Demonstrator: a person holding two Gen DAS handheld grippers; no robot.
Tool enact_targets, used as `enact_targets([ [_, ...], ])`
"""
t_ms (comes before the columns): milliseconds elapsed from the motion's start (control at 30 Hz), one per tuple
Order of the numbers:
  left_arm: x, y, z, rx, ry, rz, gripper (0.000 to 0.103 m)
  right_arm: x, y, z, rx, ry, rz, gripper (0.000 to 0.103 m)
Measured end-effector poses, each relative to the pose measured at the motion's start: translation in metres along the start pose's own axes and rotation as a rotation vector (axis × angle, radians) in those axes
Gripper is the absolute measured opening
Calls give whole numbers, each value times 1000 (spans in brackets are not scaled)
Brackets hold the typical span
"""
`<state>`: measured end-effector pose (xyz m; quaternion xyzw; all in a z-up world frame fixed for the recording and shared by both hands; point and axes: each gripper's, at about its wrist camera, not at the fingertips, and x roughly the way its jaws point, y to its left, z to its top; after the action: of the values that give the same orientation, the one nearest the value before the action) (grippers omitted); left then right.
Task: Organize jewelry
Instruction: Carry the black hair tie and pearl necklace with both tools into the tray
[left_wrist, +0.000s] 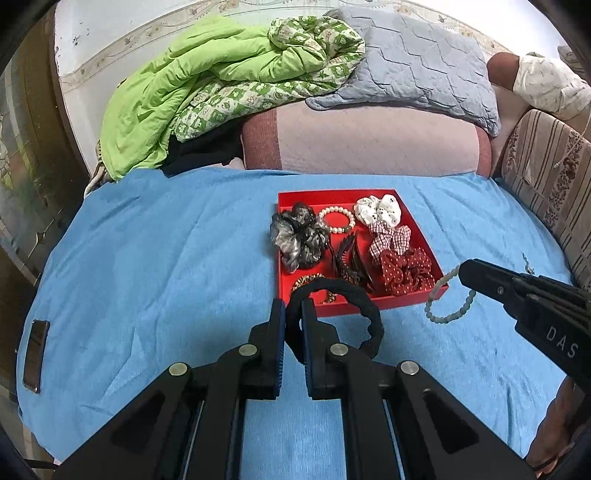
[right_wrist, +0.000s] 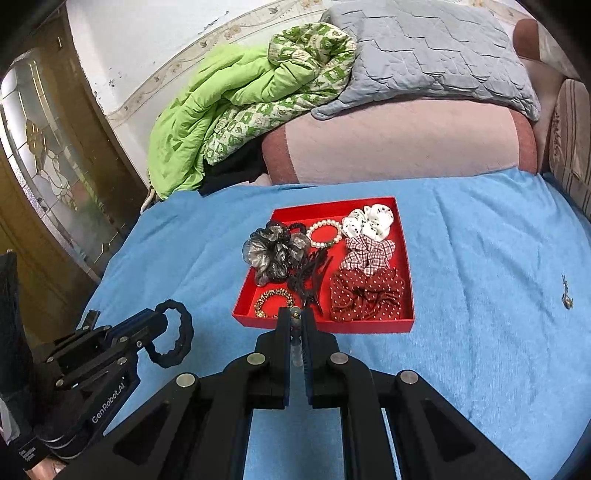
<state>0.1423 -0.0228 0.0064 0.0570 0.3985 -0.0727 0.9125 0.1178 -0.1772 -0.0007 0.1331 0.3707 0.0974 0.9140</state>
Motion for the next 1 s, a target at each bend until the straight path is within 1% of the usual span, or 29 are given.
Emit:
enact_targets([
  [167,4,6,15,-11,-7,-16,8,6,0,10,-8,4,9,7],
  [433,12,7,40,1,-25,-28,8,15,2,35,-23,1,19,7],
  [567,19,6,51,17,-35,-23,8,21,2,48,-38,-3,10,7],
  [1000,55,-8,74,67,-23,-2,8,45,-2,83,-53,3,-5,7],
])
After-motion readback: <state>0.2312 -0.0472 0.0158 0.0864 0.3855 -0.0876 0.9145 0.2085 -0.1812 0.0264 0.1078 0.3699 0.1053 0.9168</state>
